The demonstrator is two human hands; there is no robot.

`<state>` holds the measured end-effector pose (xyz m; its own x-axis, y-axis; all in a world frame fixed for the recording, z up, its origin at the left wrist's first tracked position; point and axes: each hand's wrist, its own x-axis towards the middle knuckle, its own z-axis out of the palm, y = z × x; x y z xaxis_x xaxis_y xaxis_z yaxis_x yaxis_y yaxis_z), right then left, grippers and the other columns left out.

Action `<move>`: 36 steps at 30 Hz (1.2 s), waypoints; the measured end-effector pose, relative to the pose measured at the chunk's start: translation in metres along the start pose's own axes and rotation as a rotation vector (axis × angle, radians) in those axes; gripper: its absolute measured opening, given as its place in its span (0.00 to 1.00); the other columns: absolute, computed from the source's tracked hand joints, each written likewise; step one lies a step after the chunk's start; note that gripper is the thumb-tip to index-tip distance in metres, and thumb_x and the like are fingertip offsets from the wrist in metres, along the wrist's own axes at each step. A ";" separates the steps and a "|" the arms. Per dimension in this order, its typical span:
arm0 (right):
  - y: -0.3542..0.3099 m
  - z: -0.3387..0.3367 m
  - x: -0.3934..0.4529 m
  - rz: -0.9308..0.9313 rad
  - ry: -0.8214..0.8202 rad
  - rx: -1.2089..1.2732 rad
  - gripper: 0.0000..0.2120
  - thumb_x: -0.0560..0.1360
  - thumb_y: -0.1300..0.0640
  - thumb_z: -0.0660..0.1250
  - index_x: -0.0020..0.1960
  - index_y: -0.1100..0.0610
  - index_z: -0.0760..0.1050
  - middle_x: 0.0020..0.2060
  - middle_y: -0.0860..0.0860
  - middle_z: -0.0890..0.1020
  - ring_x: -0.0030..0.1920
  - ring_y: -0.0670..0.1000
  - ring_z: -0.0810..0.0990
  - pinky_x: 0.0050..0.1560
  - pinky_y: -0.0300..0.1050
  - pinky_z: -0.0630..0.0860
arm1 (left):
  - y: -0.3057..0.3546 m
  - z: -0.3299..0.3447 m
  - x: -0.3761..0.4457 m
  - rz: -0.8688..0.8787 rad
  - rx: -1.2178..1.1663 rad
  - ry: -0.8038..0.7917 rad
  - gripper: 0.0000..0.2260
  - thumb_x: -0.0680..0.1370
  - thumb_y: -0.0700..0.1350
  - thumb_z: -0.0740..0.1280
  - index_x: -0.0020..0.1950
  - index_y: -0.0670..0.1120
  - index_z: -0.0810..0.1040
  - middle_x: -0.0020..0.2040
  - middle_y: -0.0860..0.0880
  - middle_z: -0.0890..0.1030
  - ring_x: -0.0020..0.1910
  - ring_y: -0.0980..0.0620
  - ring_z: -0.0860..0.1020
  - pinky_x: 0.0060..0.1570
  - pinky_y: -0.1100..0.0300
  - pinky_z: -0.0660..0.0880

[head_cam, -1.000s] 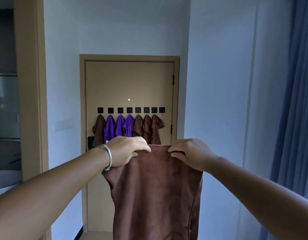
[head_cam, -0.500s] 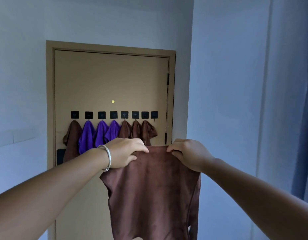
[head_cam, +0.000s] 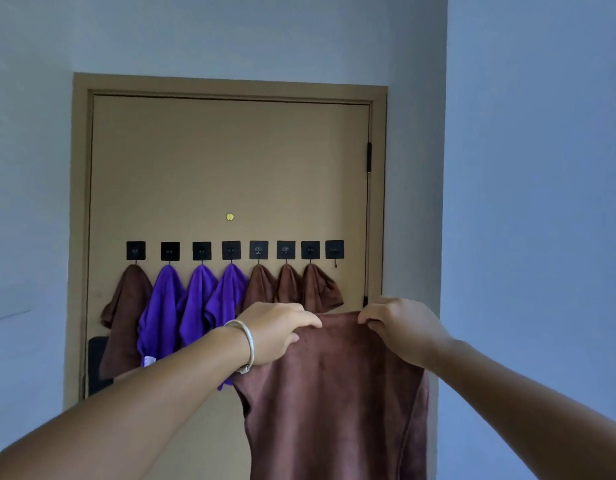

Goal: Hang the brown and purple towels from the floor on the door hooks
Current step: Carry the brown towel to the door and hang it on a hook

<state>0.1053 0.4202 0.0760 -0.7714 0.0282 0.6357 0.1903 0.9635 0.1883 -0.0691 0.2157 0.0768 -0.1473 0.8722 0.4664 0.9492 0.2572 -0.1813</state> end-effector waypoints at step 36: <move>0.222 0.200 0.301 0.301 -0.170 -0.131 0.14 0.77 0.63 0.62 0.54 0.45 0.77 0.54 0.48 0.79 0.52 0.51 0.77 0.52 0.45 0.75 | -0.206 0.168 0.351 -0.084 -0.289 0.024 0.22 0.76 0.41 0.60 0.69 0.55 0.71 0.68 0.53 0.71 0.66 0.50 0.71 0.63 0.54 0.71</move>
<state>-0.2062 0.6958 0.1601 -0.7569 0.3591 0.5461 0.4914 0.8635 0.1132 -0.3624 0.5384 0.1325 -0.2258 0.8420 0.4899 0.9742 0.1966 0.1111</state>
